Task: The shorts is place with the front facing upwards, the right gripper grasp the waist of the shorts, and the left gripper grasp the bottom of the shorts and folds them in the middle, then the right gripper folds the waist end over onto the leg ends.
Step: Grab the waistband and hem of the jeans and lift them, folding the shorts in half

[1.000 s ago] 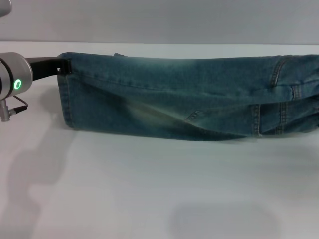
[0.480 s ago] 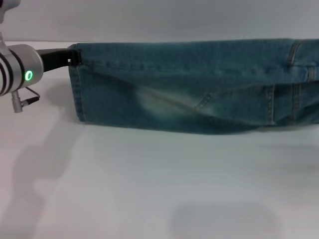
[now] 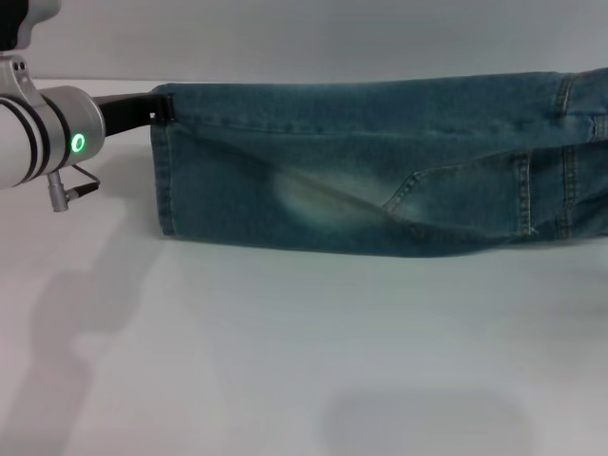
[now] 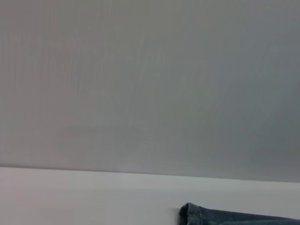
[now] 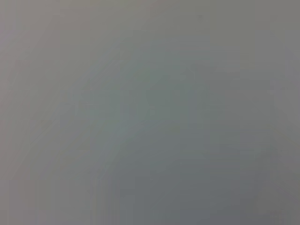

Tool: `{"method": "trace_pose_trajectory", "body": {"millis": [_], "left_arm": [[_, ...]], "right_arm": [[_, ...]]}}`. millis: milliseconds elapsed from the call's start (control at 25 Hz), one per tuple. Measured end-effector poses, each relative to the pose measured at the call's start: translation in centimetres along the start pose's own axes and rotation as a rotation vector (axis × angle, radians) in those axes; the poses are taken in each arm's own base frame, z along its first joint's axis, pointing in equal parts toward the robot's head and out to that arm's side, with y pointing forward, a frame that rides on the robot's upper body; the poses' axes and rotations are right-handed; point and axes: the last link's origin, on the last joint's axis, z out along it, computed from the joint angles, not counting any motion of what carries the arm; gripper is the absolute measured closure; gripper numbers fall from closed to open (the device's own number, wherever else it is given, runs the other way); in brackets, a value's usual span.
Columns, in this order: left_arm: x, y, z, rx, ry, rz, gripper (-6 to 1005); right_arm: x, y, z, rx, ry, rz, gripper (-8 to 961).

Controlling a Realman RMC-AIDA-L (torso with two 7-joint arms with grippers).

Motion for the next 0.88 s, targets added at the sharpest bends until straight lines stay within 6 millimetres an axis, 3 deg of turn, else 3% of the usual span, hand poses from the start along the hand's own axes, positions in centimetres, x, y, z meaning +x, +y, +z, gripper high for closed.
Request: {"method": "trace_pose_trajectory", "body": {"millis": [280, 720, 800, 880], "left_arm": [[0.1, 0.3, 0.7, -0.009, 0.001, -0.003, 910], [0.1, 1.1, 5.3, -0.034, 0.075, -0.076, 907], [0.2, 1.4, 5.4, -0.039, 0.075, -0.064, 866], [0.2, 1.6, 5.3, -0.045, 0.078, -0.055, 825]], "right_arm": [[-0.5, -0.7, 0.3, 0.046, -0.041, -0.006, 861], [-3.7, -2.7, 1.2, 0.183, -0.148, -0.084, 825], [-4.1, -2.7, 0.9, 0.194, -0.157, -0.095, 819], [-4.4, -2.9, 0.3, 0.202, -0.164, -0.103, 747]]}}
